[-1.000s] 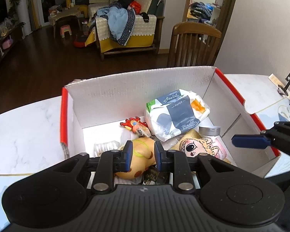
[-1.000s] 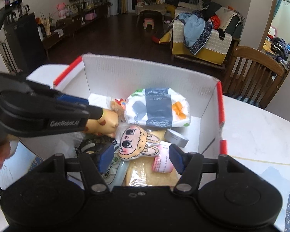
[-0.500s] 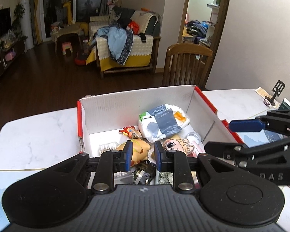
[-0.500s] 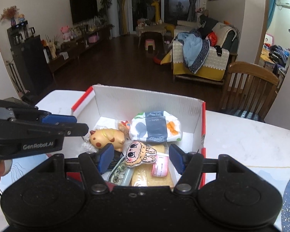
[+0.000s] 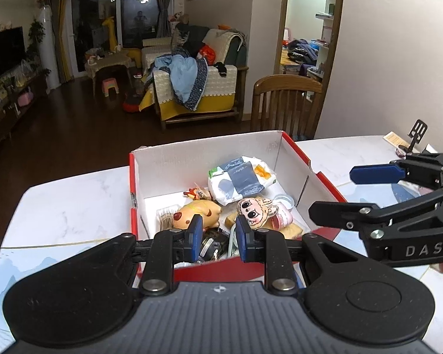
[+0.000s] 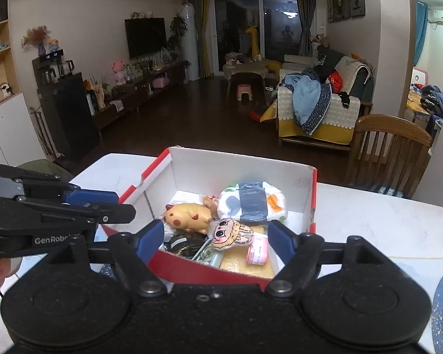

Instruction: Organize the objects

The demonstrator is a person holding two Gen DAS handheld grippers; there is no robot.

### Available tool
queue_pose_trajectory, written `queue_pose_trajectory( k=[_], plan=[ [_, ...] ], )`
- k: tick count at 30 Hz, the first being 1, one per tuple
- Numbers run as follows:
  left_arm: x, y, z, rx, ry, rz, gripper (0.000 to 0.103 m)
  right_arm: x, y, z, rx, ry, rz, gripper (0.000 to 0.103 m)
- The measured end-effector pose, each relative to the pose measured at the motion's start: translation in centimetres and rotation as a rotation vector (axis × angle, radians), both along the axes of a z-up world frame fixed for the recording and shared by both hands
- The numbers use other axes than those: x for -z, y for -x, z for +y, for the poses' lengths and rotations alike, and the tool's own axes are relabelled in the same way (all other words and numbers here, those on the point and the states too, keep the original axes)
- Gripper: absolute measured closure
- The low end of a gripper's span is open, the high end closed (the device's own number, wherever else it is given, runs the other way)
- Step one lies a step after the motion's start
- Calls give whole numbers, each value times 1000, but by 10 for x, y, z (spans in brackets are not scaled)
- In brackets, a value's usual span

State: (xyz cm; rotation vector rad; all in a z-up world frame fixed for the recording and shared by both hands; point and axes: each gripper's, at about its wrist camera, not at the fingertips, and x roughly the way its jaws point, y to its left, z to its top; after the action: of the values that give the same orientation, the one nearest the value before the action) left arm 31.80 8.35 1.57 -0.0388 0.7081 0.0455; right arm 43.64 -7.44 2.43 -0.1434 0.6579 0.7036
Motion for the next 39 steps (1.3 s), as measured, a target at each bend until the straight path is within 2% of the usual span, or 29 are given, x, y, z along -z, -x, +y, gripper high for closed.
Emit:
queue_pose_trajectory(
  k=[3, 4, 5, 7, 10, 12, 14, 22, 24, 25, 39],
  plan=[
    [-1, 10, -4, -10, -10, -6, 76, -2, 6, -5, -7, -10, -5, 23],
    [-1, 13, -5, -14, -4, -8, 67, -2, 9, -7, -8, -11, -10, 20],
    [-2, 16, -5, -19, 2, -11, 48, -2, 12, -8, -9, -9, -16, 19],
    [-3, 24, -7, -28, 8, -26, 38, -2, 16, -11, -11, -7, -19, 19],
    [-2, 31, -11, -27, 12, -28, 37, -1, 21, -17, -12, -21, -8, 13],
    [-2, 37, -13, -28, 18, -31, 33, -2, 25, -22, -16, -33, -11, 10],
    [-2, 43, -17, -33, 20, -39, 28, -3, 30, -26, -28, -42, -17, 3],
    [1, 57, -22, -35, 61, -45, 18, -5, 49, -43, -32, -79, -36, 0],
    [2, 59, -26, -39, 66, -45, 9, -6, 51, -46, -22, -88, -39, 0],
    [3, 61, -27, -44, 65, -51, 1, -6, 52, -47, -17, -93, -42, 0],
    [-3, 76, -29, -122, 55, -79, 0, -3, 55, -61, 25, -115, -29, 0]
  ],
)
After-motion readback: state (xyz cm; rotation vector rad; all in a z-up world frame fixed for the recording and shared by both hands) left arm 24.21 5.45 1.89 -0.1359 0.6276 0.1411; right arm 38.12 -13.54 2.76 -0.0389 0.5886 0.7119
